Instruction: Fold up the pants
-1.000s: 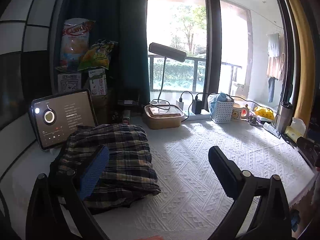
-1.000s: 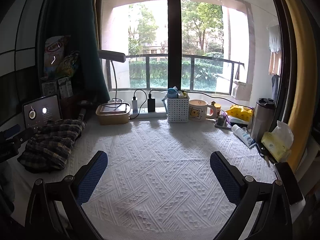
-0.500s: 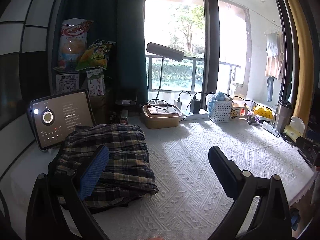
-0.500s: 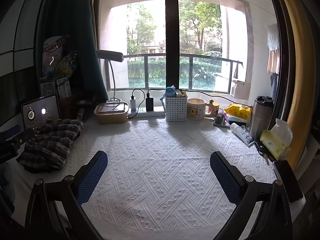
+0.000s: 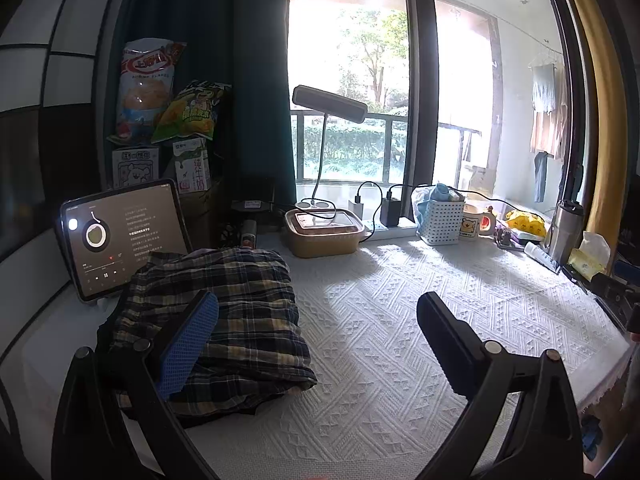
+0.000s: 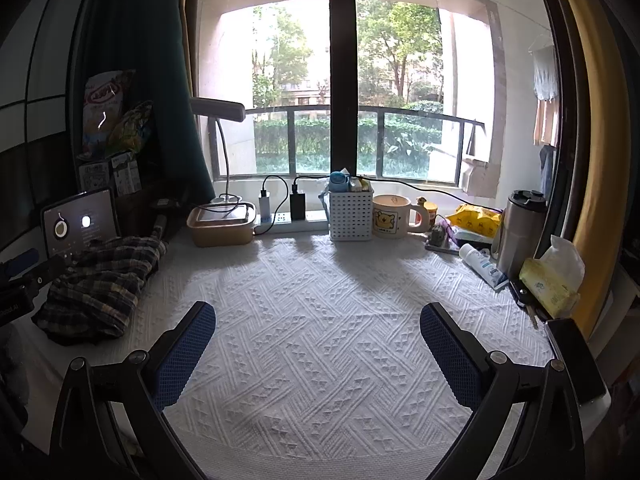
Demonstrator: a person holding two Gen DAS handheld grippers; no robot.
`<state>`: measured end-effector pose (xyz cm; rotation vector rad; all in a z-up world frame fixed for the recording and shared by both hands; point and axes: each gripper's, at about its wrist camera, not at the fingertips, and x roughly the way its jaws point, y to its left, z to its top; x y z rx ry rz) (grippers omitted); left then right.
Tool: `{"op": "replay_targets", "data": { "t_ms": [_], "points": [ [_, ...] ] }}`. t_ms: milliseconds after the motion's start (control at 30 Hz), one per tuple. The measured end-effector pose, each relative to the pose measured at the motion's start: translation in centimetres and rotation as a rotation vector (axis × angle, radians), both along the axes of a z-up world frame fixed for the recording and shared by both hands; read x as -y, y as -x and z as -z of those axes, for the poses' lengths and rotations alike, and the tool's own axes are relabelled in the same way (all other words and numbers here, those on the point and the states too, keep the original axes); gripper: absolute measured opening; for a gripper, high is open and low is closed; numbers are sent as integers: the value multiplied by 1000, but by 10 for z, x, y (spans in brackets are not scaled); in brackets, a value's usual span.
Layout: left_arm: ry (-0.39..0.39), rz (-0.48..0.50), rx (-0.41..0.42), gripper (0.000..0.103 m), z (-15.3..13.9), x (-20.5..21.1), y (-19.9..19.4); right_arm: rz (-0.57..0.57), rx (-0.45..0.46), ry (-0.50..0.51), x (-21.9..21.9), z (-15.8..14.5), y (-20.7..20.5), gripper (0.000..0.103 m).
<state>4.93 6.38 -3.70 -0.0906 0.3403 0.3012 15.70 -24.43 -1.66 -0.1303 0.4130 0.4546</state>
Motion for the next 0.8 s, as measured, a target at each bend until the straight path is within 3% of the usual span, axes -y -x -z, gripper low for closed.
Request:
{"op": "replay_targets", "data": {
  "t_ms": [800],
  "points": [
    [6,5,7,99,1,-2,0,-3,-8,8,0,5,-3,103]
  ]
}}
